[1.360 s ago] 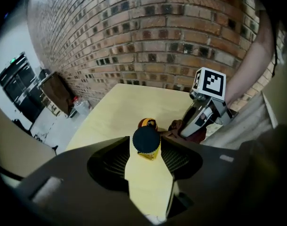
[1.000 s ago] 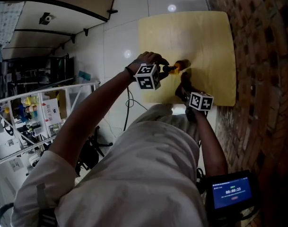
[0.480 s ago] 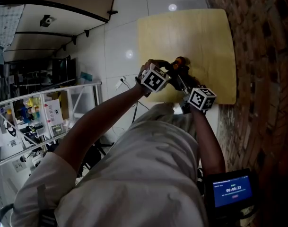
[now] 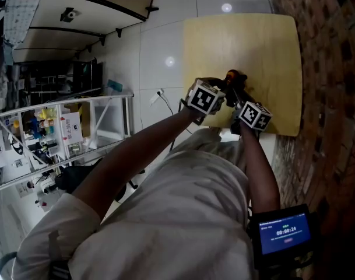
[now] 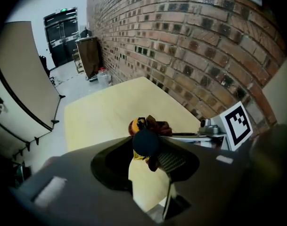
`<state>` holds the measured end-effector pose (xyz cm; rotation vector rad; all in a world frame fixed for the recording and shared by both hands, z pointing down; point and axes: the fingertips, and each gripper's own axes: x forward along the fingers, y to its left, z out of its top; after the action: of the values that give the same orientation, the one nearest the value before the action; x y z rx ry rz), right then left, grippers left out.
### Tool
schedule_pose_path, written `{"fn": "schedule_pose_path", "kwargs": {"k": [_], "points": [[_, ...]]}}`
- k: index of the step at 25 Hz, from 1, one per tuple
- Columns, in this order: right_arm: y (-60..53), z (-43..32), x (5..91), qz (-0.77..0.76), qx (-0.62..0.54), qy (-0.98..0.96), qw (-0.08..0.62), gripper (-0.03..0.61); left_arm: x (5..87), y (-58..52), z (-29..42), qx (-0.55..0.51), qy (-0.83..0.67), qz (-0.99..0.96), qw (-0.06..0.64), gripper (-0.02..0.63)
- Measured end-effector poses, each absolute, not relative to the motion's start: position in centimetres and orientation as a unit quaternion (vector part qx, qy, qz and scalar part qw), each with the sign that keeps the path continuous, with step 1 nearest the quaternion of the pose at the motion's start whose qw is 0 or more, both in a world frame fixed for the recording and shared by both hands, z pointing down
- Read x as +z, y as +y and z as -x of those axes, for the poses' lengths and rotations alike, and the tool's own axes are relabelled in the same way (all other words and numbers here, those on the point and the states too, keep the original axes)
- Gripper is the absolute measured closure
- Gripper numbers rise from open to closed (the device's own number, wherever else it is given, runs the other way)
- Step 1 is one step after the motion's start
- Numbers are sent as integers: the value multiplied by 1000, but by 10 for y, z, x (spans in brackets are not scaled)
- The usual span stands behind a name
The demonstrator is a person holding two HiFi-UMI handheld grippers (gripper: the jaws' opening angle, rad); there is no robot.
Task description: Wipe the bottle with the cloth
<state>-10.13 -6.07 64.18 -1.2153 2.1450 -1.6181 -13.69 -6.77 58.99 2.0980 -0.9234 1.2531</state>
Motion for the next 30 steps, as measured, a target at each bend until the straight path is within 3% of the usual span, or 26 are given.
{"fn": "schedule_pose_path", "kwargs": {"k": [6,11,16,21,30], "points": [[-54,98,701,450,-597,665,-12,497,587,-66,131,457,-354,-767,279,443],[-65,104,755,427,-638,636,-81,495,601,-75,142,442,-399,-731,333,441],[-52,87,723,419,-622,659,-59,494,593,-65,140,452,-388,-724,346,431],[-27,61,712,442,-628,640,12,494,587,-72,136,468,-321,-780,265,408],[7,70,708,428,-616,661,9,494,578,-88,143,538,-114,-833,-57,394]]}}
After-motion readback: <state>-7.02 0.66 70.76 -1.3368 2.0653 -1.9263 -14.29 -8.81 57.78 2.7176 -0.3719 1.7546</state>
